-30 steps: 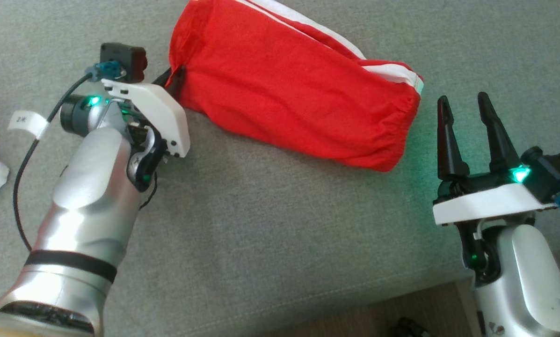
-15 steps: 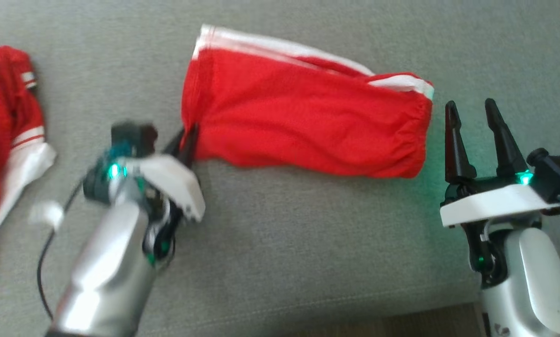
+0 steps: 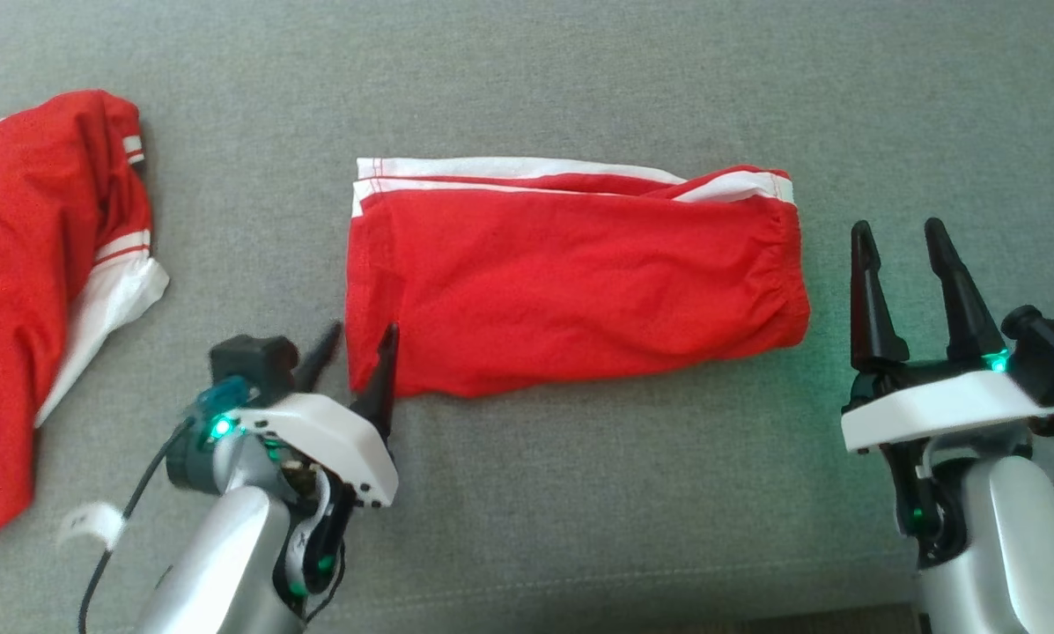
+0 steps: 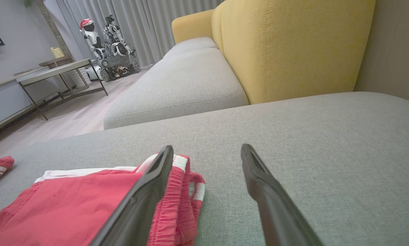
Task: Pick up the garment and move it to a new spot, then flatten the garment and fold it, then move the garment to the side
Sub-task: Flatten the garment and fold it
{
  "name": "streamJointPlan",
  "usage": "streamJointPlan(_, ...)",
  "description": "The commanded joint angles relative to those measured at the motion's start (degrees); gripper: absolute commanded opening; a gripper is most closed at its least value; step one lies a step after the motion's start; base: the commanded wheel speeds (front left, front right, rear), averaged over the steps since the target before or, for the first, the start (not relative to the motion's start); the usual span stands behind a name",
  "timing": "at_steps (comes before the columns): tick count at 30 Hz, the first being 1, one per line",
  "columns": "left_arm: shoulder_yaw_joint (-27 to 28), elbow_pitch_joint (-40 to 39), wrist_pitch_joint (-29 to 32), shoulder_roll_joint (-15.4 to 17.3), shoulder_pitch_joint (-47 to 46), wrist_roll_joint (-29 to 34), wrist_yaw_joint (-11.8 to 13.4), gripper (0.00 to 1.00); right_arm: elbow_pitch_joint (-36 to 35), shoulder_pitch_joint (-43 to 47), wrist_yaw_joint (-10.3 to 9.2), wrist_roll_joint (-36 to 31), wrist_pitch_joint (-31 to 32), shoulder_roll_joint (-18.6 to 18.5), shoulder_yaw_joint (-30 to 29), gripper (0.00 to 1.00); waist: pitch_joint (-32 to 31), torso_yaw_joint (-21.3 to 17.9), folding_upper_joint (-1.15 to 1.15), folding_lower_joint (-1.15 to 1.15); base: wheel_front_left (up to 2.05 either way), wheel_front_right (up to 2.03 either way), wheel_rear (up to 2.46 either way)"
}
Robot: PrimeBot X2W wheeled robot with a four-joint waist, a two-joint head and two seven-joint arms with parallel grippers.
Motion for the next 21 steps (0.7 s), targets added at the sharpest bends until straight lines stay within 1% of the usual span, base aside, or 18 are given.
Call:
streamJointPlan(1, 2.75, -2.81, -2.46, 0.65, -0.77, 0.31, 0.85, 1.0, -2.37, 0.53, -0.04, -0.9, 0.47, -0.2, 1.18, 1.0, -0.2, 0.04, 0.0, 0.0, 0.0, 0.0, 0.0)
streamJointPlan(6, 4.12, -5.52, -12.94, 0.7, -0.81, 4.61, 3.93, 1.0, -2.76, 0.62, -0.04, -2.39, 1.34, -0.2, 1.6, 1.0, -1.06, 0.25, 0.0, 0.0, 0.0, 0.0, 0.0)
streamJointPlan(8, 4.69, -6.54, -15.41, 0.84, -0.91, 6.2, 4.85, 1.0, -2.93, 0.86, -0.04, -3.11, 1.77, -0.2, 1.58, 1.0, -1.55, 0.45, 0.0, 0.0, 0.0, 0.0, 0.0)
streamJointPlan(14, 5.97, -9.16, -17.22, 1.66, 0.17, 10.49, 6.49, 1.0, -3.57, 2.18, -0.04, -4.94, 3.11, -0.2, 1.56, 1.0, -3.12, 0.88, 0.0, 0.0, 0.0, 0.0, 0.0)
streamJointPlan(21, 6.59, -10.0, -17.33, 1.98, 2.65, 12.06, 6.55, 1.0, -4.19, 3.52, -0.04, -5.33, 3.96, -0.2, 1.58, 1.0, -4.38, 0.81, 0.0, 0.0, 0.0, 0.0, 0.0)
